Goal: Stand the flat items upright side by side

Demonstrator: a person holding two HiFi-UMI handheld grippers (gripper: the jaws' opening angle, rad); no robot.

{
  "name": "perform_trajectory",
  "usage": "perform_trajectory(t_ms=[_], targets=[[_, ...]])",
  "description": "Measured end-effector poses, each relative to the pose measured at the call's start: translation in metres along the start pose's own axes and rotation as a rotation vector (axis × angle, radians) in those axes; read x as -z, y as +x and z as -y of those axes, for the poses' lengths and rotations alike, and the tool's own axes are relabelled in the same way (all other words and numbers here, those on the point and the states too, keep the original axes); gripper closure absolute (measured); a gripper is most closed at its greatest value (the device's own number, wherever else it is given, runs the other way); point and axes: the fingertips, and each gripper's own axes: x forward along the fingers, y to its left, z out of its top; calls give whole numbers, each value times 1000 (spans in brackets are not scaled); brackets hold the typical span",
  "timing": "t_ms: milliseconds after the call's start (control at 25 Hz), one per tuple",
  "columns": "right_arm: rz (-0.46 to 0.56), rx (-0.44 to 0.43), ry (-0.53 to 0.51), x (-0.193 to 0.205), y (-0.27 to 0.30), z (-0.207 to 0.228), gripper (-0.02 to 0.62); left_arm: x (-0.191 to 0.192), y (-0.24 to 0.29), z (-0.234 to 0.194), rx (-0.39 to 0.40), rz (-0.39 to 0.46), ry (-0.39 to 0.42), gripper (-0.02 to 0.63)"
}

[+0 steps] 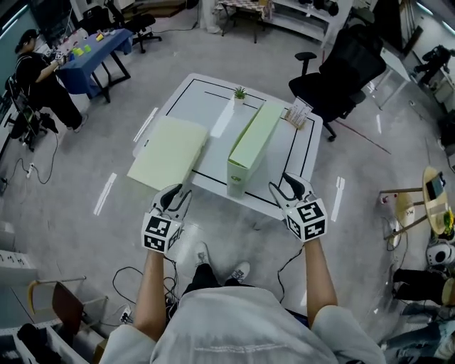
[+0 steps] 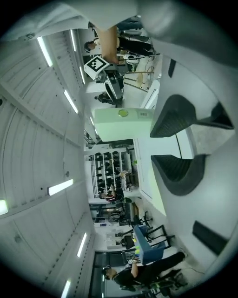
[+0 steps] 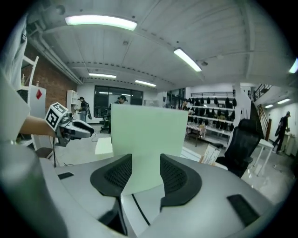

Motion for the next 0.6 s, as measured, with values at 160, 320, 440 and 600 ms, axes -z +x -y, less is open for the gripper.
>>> perform_trajectory(t_ms=[160, 320, 440, 600], targets=[[113, 35, -39, -57, -23, -12, 391, -51, -18, -20, 3, 100, -6, 497], [180, 46, -39, -95, -32, -28, 391, -84, -34, -39, 9, 152, 3, 495], [219, 29, -52, -113, -28, -46, 391, -92, -39, -61, 36, 161, 20, 483], [234, 70, -82, -136, -4, -71, 390, -84, -40, -115, 65, 178, 7, 448]])
